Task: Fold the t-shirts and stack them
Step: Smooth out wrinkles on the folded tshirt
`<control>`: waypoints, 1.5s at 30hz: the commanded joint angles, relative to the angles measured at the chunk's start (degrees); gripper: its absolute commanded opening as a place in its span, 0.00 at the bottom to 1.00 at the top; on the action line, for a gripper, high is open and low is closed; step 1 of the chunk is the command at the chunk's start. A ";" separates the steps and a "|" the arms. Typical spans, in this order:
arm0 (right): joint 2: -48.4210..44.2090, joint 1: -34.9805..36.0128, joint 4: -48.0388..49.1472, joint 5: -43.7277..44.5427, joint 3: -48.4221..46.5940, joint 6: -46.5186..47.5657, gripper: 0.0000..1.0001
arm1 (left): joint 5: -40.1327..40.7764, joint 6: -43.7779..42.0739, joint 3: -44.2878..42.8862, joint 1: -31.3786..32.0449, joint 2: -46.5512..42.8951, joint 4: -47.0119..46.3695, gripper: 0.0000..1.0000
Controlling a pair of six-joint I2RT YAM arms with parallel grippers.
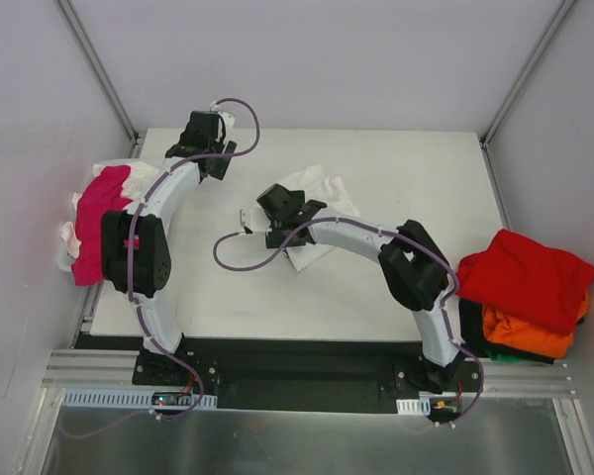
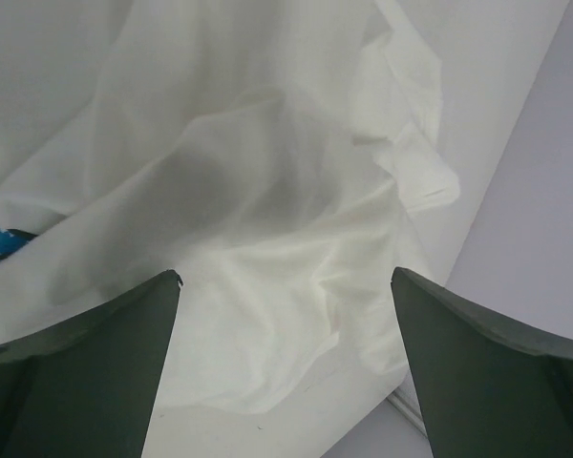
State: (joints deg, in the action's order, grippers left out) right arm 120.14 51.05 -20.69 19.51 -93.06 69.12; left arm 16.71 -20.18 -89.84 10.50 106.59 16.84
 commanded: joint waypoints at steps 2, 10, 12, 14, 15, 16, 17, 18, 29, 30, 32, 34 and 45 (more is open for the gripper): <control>-7.72 0.72 5.03 9.75 -0.11 -2.49 0.96 | -2.55 2.16 -0.07 0.13 -5.33 -1.20 0.77; -12.38 -7.88 -5.57 6.80 -7.66 -14.53 0.96 | -11.60 2.78 2.65 1.27 -8.50 0.47 0.79; -12.91 -11.91 -10.32 3.01 -9.59 -17.26 0.96 | -15.81 2.52 4.32 2.41 -9.55 1.79 0.79; -12.74 -14.56 -14.35 -2.70 -11.26 -20.86 0.96 | -18.97 2.34 5.46 3.82 -10.17 4.06 0.80; -11.95 -17.18 -15.77 -4.90 -11.88 -22.00 0.96 | -21.87 1.73 5.82 5.91 -10.26 4.77 0.80; -11.33 -18.51 -17.35 -9.35 -12.84 -24.71 0.96 | -22.59 1.29 6.08 7.24 -10.26 5.56 0.80; -10.46 -19.83 -20.68 -12.27 -14.16 -25.96 0.96 | -22.86 0.77 6.78 8.56 -10.08 6.09 0.80; -8.80 -22.63 -22.27 -15.69 -16.52 -27.45 0.96 | -22.69 -0.81 7.22 10.22 -9.99 6.62 0.80; 8.70 -35.83 -37.66 -48.76 -32.18 -35.55 0.96 | -16.97 -6.27 4.85 21.74 -7.01 8.21 0.81; 9.49 -36.36 -37.67 -49.91 -32.45 -36.68 0.96 | -15.49 -7.05 4.85 22.19 -6.74 8.38 0.81; 11.60 -37.77 -38.11 -54.82 -33.24 -37.30 0.96 | -14.17 -7.50 5.20 23.33 -5.60 8.47 0.81; 12.84 -38.56 -38.29 -58.07 -33.59 -38.10 0.96 | -13.72 -7.50 6.08 23.95 -3.94 8.47 0.81; 16.79 -40.15 -37.32 -63.45 -33.33 -38.18 0.96 | -12.23 -7.15 5.38 25.18 3.45 8.38 0.80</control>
State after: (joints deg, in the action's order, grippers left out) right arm 135.72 11.51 -57.32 -38.48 -123.35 31.51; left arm 2.94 -26.63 -83.09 35.29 108.92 23.57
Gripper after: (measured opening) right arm 0.966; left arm 0.803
